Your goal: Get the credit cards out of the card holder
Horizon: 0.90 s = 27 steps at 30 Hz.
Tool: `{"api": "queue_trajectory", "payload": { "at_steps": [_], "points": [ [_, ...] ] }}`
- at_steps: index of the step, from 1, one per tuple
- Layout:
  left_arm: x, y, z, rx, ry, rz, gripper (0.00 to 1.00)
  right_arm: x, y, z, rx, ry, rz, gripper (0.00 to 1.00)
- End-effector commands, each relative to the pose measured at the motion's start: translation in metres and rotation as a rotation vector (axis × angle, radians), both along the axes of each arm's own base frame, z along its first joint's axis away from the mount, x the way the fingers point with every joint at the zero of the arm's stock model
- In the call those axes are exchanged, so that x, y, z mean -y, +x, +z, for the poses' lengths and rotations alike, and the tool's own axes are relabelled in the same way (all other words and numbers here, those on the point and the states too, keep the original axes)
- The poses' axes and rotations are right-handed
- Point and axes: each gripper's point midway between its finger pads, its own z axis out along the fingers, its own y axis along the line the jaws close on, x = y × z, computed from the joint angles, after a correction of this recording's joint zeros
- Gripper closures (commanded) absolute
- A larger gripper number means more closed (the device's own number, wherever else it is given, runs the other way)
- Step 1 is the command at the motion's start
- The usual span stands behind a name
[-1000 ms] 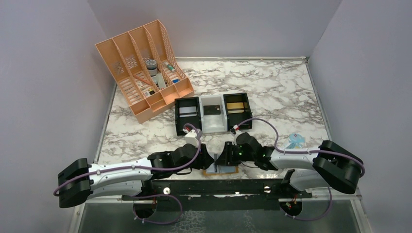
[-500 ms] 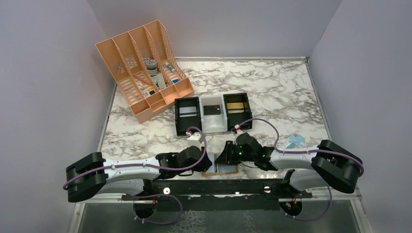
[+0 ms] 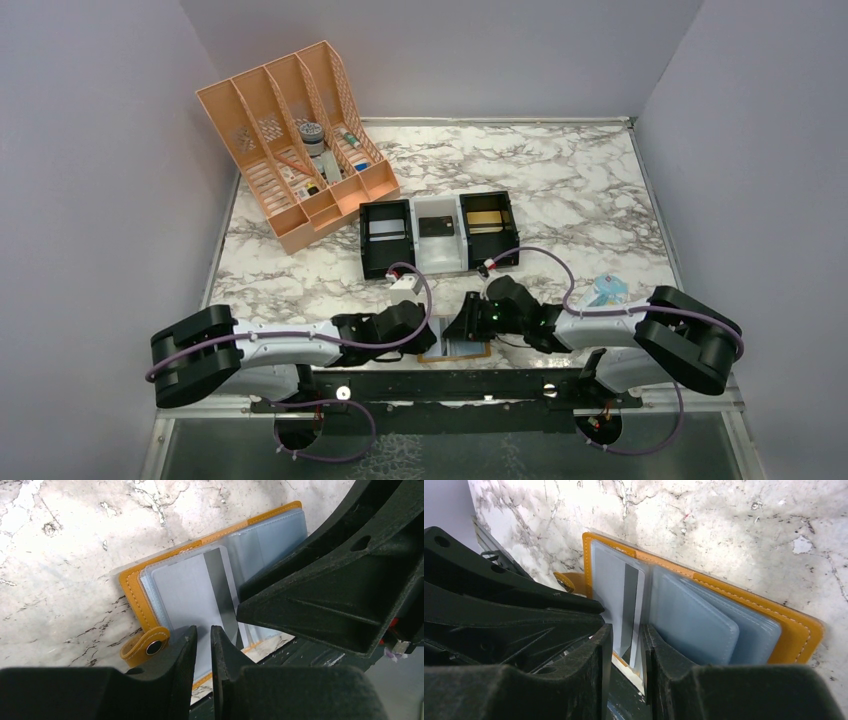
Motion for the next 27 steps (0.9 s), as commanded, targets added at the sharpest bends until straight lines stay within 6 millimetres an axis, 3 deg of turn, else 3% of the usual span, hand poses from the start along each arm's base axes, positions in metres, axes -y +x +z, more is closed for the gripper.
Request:
{"api": "queue_trajectory", "payload": {
  "at_steps": [1, 9, 19, 25, 27],
  "points": [
    [-0.031, -0.007, -0.025, -0.036, 0.126, 0.034, 0.8, 0.018, -0.001, -0.021, -0.026, -0.073, -0.064, 0.71],
    [-0.035, -0.005, -0.021, -0.021, 0.149, 0.033, 0.72, 0.021, -0.004, -0.031, -0.046, -0.117, -0.053, 0.72],
    [-0.032, -0.01, -0.033, -0.056, 0.178, 0.012, 0.78, -0.002, -0.01, -0.013, -0.049, 0.016, 0.025, 0.79],
    [-0.035, -0.01, -0.034, -0.054, 0.178, 0.021, 0.79, -0.005, -0.008, -0.002, -0.04, 0.073, 0.019, 0.98],
    [-0.039, -0.01, -0.035, -0.053, 0.185, 0.028, 0.79, -0.005, -0.009, 0.002, -0.032, 0.089, 0.029, 0.99]
  ]
}}
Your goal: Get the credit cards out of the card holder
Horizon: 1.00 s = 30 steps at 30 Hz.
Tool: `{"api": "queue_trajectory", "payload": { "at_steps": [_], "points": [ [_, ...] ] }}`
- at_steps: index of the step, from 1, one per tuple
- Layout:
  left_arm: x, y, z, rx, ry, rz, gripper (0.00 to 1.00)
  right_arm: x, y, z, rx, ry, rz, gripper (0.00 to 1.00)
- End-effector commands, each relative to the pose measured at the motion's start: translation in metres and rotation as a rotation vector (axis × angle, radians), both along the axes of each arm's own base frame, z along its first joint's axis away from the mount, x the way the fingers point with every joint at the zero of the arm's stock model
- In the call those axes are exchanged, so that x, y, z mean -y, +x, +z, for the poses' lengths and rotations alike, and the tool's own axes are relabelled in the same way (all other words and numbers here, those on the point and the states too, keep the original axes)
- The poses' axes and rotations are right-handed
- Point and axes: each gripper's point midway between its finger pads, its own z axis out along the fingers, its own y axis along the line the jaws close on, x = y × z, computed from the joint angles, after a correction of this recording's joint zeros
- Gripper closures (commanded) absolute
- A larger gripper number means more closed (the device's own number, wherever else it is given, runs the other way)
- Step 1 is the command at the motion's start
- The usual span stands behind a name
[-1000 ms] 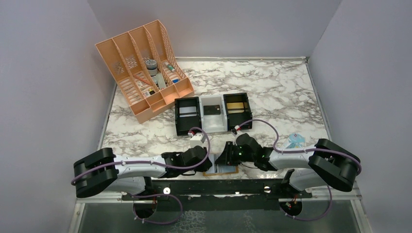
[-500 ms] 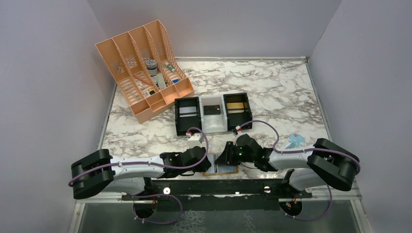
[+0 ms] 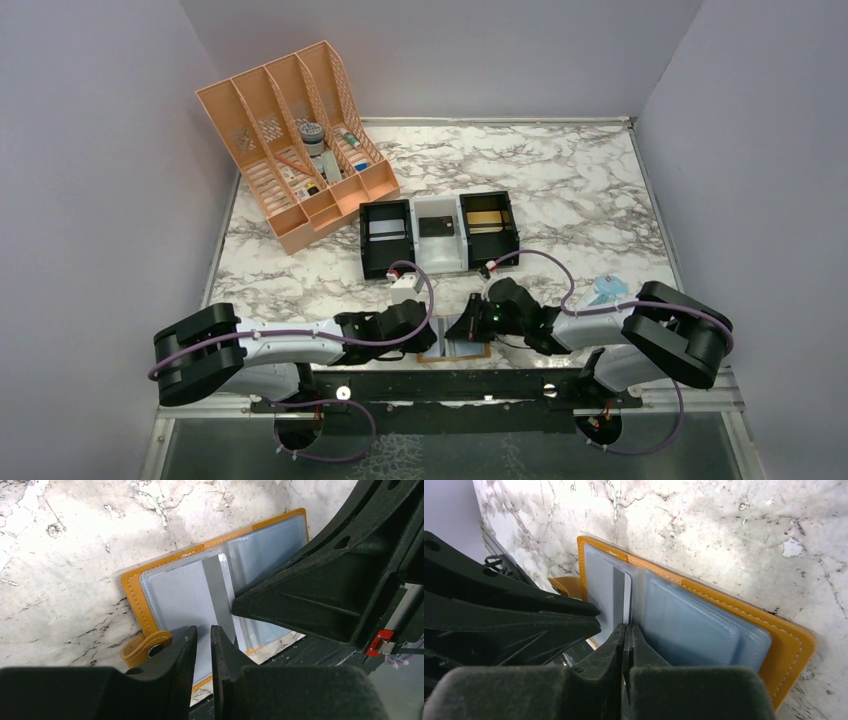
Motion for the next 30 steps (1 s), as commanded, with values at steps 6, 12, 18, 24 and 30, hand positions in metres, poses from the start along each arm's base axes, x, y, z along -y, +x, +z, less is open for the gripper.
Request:
{"api": "queue_trajectory", "payload": {
  "at_steps": [6, 12, 18, 24, 30],
  "points": [
    [-0.046, -0.011, -0.035, -0.041, 0.183, 0.025, 0.79, 0.001, -0.009, 0.014, 0.011, 0.059, 0.059, 0.99],
    [-0.048, -0.009, -0.032, -0.029, 0.178, 0.034, 0.78, 0.012, -0.007, 0.014, 0.026, 0.017, 0.051, 0.99],
    [-0.044, -0.008, -0.029, -0.02, 0.166, 0.029, 0.77, 0.012, -0.006, 0.012, 0.013, -0.009, 0.063, 0.92],
    [-0.039, -0.006, -0.021, -0.009, 0.169, 0.01, 0.68, 0.0, -0.008, 0.007, -0.019, -0.02, 0.126, 0.81],
    [-0.049, -0.008, -0.026, -0.023, 0.235, 0.005, 0.66, 0.005, -0.001, -0.008, -0.043, -0.107, 0.085, 0.75]
  ]
}}
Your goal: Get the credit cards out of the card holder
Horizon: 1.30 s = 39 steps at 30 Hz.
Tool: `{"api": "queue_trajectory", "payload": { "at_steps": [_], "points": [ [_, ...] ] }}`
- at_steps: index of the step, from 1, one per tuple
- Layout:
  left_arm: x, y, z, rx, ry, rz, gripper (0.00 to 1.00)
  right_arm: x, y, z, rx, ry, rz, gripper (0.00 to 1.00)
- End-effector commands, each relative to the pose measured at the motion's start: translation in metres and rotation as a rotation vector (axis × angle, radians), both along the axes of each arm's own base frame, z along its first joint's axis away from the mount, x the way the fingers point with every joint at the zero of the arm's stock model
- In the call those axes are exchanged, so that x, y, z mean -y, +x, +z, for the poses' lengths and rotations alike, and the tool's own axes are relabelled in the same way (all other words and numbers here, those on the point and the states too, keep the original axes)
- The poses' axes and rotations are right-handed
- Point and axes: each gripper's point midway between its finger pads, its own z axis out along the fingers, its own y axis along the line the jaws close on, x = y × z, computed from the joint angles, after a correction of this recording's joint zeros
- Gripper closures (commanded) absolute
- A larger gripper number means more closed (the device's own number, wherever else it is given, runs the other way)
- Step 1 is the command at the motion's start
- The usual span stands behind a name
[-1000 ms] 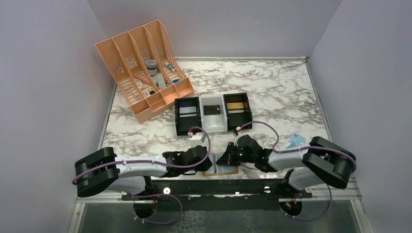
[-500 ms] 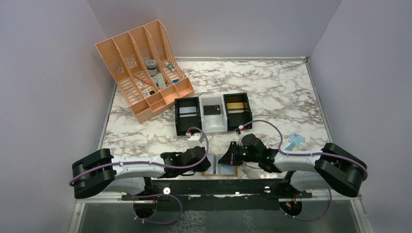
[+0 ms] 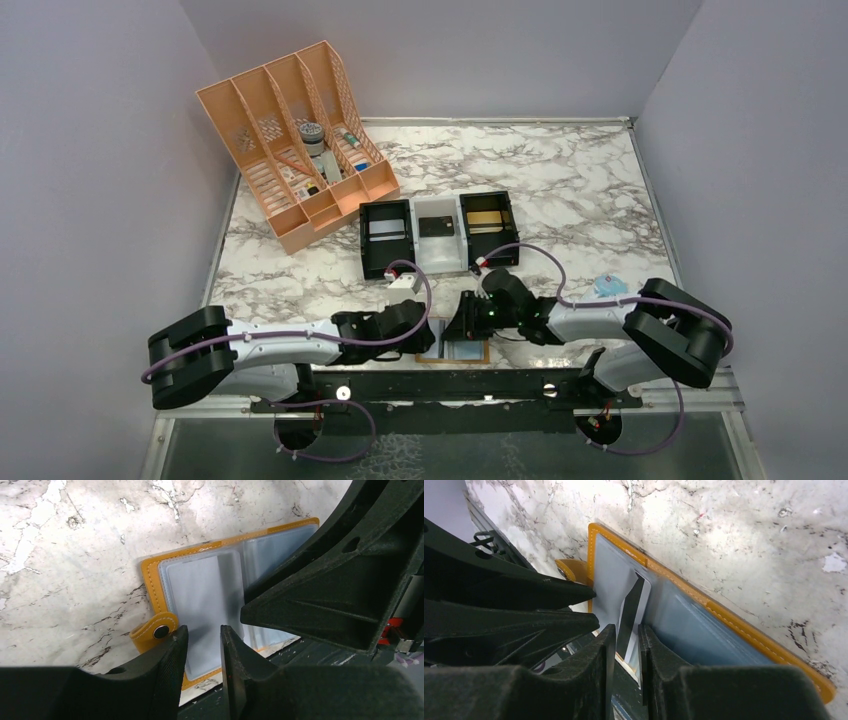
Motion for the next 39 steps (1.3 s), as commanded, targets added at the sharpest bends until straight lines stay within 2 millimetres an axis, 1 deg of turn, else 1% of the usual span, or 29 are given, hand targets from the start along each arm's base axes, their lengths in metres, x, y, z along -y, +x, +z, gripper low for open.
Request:
{"api": "queue_trajectory", "payload": {
  "at_steps": [1, 6, 11, 14, 17, 18, 21, 25, 30, 35, 37, 39],
  "points": [
    [-0.042, -0.008, -0.03, -0.03, 0.216, -0.002, 0.66, 0.009, 0.004, -0.016, -0.016, -0.096, -0.018, 0.75],
    [-0.043, -0.01, -0.033, -0.042, 0.226, -0.003, 0.66, 0.016, 0.004, -0.022, -0.022, -0.13, -0.044, 0.74],
    [-0.05, -0.009, -0.031, -0.041, 0.267, 0.009, 0.65, 0.021, 0.007, -0.02, -0.008, -0.141, -0.075, 0.72],
    [-0.047, -0.008, -0.027, -0.034, 0.245, 0.008, 0.64, 0.022, 0.008, -0.018, 0.001, -0.141, -0.077, 0.71],
    [-0.044, -0.01, -0.027, -0.034, 0.224, -0.015, 0.65, 0.02, 0.007, -0.019, -0.002, -0.136, -0.068, 0.71],
    [-0.041, -0.011, -0.027, -0.035, 0.215, -0.023, 0.66, 0.019, 0.006, -0.02, -0.006, -0.13, -0.062, 0.71],
    [-0.036, -0.014, -0.029, -0.044, 0.19, -0.047, 0.76, 0.015, 0.002, -0.022, -0.028, -0.11, -0.045, 0.71],
    [-0.036, -0.018, -0.034, -0.064, 0.194, -0.056, 0.85, 0.008, -0.006, -0.019, -0.06, -0.04, -0.028, 0.74],
    [-0.039, -0.02, -0.038, -0.075, 0.2, -0.051, 0.91, -0.001, -0.011, -0.008, -0.09, 0.075, -0.03, 0.8],
    [-0.04, -0.022, -0.042, -0.082, 0.195, -0.049, 0.98, -0.004, -0.007, -0.004, -0.089, 0.095, -0.053, 0.83],
    [-0.038, -0.022, -0.043, -0.08, 0.185, -0.046, 1.0, -0.006, -0.007, 0.001, -0.072, 0.12, -0.043, 0.86],
    [-0.038, -0.022, -0.043, -0.08, 0.179, -0.045, 1.0, -0.01, -0.008, 0.008, -0.055, 0.155, -0.019, 0.9]
  ]
}}
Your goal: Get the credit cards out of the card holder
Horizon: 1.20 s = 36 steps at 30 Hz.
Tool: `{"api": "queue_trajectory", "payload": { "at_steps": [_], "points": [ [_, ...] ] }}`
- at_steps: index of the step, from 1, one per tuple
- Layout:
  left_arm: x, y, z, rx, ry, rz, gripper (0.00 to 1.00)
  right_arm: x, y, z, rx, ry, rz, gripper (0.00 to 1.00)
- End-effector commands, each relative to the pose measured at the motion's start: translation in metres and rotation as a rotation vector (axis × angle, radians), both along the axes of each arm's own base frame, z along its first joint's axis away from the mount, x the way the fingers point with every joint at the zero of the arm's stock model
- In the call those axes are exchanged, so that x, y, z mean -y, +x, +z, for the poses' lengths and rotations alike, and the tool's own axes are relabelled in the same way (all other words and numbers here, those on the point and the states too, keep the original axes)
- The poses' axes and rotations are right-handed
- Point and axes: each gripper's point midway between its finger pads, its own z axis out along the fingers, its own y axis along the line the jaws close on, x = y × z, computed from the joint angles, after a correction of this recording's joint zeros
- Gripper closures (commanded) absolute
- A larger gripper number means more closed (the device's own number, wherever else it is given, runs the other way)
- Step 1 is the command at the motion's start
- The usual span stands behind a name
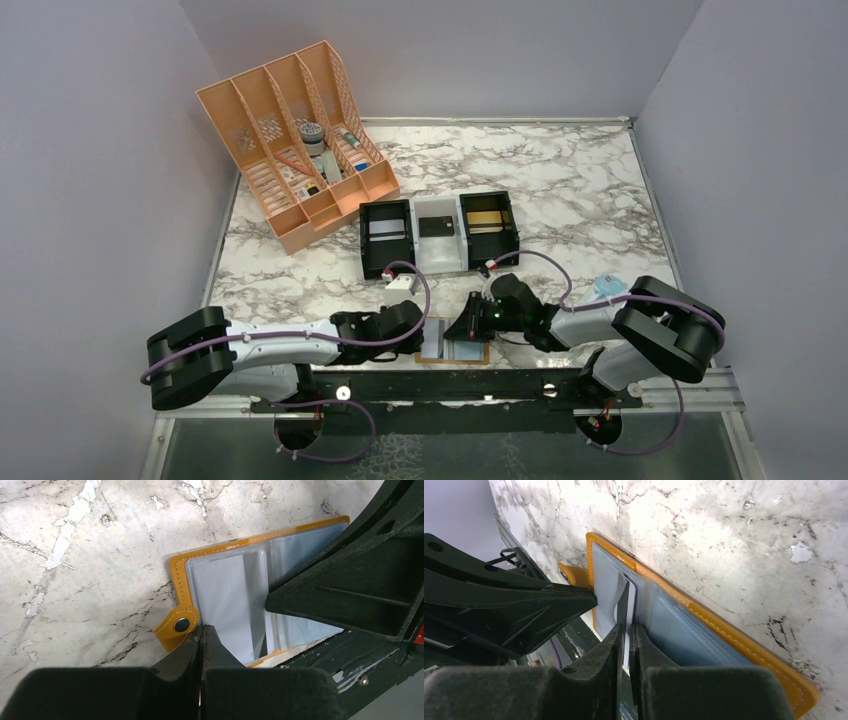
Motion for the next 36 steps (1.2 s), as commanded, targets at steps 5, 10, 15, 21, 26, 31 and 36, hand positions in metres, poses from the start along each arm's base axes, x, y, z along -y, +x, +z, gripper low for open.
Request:
{"api": "queue_trajectory", "payload": {
  "at_steps": [5, 10, 15, 21, 26, 31, 36],
  "points": [
    [-0.024, -0.018, -0.032, -0.072, 0.088, -0.018, 1.0, -0.01, -0.004, 0.018, 0.04, 0.073, 0.046, 0.99],
    [-0.028, -0.018, -0.033, -0.07, 0.09, 0.001, 1.0, 0.001, 0.005, 0.018, 0.095, 0.005, 0.015, 0.99],
    [-0.029, -0.016, -0.033, -0.062, 0.089, 0.013, 1.0, 0.008, 0.002, 0.016, 0.097, -0.025, 0.017, 0.99],
    [-0.028, -0.015, -0.033, -0.061, 0.089, 0.016, 1.0, 0.013, 0.001, 0.011, 0.084, -0.045, 0.0, 0.99],
    [-0.028, -0.015, -0.033, -0.062, 0.086, 0.02, 1.0, 0.013, -0.002, 0.0, 0.036, -0.1, 0.019, 0.83],
    [-0.026, -0.015, -0.035, -0.076, 0.053, 0.049, 1.0, 0.015, -0.003, -0.019, -0.006, -0.156, 0.027, 0.72],
    [-0.021, -0.018, -0.039, -0.097, -0.027, 0.077, 1.0, 0.007, -0.007, -0.023, -0.025, -0.107, 0.05, 0.74]
  ]
}}
